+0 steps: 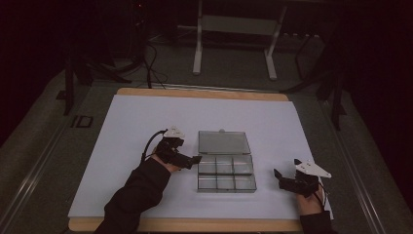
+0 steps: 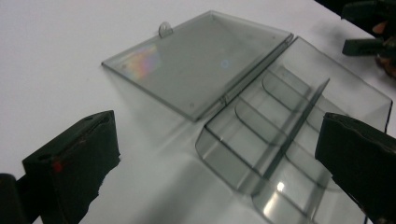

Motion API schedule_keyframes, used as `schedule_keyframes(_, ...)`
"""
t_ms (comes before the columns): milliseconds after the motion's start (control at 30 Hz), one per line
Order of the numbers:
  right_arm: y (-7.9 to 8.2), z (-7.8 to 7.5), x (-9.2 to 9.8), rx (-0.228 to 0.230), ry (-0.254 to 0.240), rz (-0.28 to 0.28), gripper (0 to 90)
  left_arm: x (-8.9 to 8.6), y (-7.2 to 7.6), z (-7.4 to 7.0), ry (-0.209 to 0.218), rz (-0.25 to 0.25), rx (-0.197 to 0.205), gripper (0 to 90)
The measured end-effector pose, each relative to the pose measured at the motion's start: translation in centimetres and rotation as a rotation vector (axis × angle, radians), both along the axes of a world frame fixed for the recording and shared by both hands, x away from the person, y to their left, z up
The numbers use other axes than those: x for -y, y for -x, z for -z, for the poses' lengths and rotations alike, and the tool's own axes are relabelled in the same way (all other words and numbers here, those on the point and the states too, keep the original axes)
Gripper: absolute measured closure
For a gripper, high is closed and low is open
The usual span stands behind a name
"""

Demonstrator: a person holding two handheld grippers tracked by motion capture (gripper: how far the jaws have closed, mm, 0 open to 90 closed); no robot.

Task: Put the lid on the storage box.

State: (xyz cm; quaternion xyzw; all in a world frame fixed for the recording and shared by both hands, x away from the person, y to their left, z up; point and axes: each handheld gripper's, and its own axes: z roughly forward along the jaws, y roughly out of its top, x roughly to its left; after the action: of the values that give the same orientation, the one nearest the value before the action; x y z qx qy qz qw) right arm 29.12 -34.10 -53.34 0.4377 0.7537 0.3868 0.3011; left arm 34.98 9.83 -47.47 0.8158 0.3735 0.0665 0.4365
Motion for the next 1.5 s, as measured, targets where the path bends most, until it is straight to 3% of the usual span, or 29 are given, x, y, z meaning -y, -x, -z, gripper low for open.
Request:
schedule_keyframes(133,0.0,0.0,0.0,0.000,-0.001,-0.001,10.9,0.7,-1.0,-0.1,0.009,-0.021,-0.003,1.0)
schedule_keyframes(300,0.0,0.0,0.0,0.003,0.006,0.000,10.9,1.8,-2.7,0.5,-0.020,-0.071,-0.022,1.0)
schedule_keyframes(433,0.0,0.0,-0.1,0.004,0.013,0.005,10.9,2.5,-3.5,0.8,-0.031,-0.082,-0.040,1.0)
schedule_keyframes(633,0.1,0.1,-0.4,0.011,0.042,0.017,10.9,3.4,-4.8,1.6,-0.014,-0.106,-0.097,1.1)
schedule_keyframes(667,0.0,0.1,-0.4,0.010,0.043,0.022,10.9,3.8,-5.2,1.9,-0.009,-0.117,-0.129,1.1)
schedule_keyframes(900,0.0,0.1,-0.3,0.011,0.032,0.040,10.9,4.4,-5.6,2.9,0.011,-0.136,-0.166,7.2)
schedule_keyframes(1133,0.0,0.1,-0.3,0.011,0.038,0.040,10.9,3.7,-5.9,4.0,0.028,-0.160,-0.193,15.8)
schedule_keyframes(1500,0.0,0.1,-0.4,0.003,0.047,0.039,10.9,3.3,-6.1,5.1,0.086,-0.129,-0.258,23.2)
